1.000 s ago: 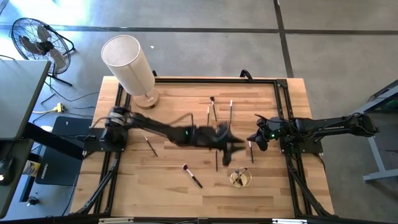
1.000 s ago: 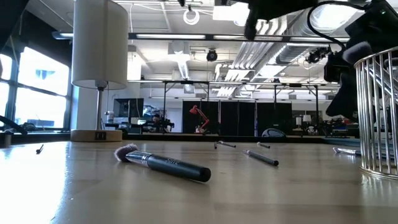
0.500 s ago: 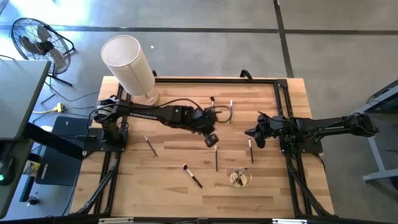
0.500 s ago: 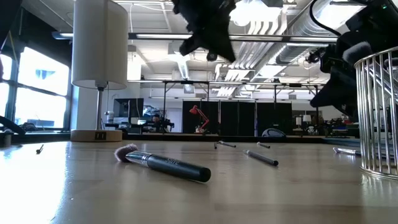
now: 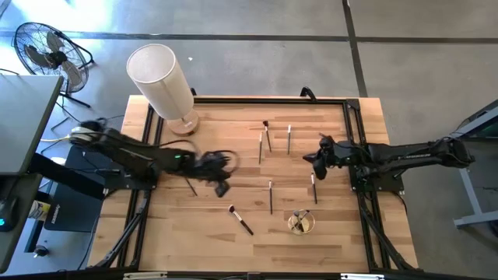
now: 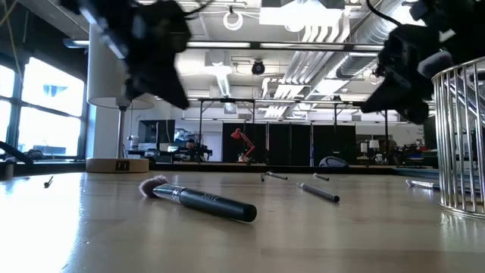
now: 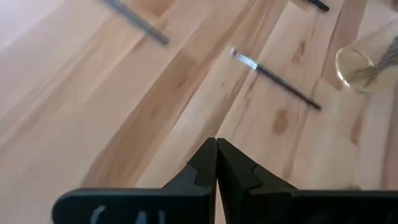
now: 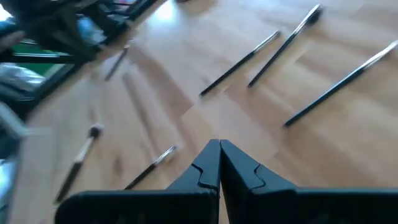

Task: Pick & Place Makeup Brushes
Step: Put the eyeshadow brush into the makeup holder

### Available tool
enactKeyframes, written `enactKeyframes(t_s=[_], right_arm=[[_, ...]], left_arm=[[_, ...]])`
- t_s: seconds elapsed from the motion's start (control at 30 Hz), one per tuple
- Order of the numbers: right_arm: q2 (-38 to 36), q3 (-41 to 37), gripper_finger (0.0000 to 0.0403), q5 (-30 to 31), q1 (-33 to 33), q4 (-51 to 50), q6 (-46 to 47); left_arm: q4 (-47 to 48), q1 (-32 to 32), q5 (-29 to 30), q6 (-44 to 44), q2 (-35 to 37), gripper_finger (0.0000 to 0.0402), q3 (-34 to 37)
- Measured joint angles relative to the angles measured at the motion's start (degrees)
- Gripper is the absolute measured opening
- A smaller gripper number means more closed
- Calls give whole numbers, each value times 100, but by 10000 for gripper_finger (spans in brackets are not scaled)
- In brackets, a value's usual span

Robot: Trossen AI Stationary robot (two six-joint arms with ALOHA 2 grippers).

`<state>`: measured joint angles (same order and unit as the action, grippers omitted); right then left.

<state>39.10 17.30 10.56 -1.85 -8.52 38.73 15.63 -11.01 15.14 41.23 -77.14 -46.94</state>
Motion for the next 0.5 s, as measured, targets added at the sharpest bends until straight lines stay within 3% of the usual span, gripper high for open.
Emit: enactKeyframes(t_s=[0.13,0.23,0.4,0.5], right_arm=[[1015,1250,0,516,-4,-1398,-118],[1866,2214,0,862,-10,-2719,282],[3230,3309,1,626,-127,-4408,1457],[3861,3591,12,290,-212,-4885,1843]], left_arm=[[-72,-235,442,433,1165,0,987],[-73,-303,603,433,1955,0,1341],[306,-288,692,105,2856,0,1553],[574,-290,843,-45,3102,0,1561]])
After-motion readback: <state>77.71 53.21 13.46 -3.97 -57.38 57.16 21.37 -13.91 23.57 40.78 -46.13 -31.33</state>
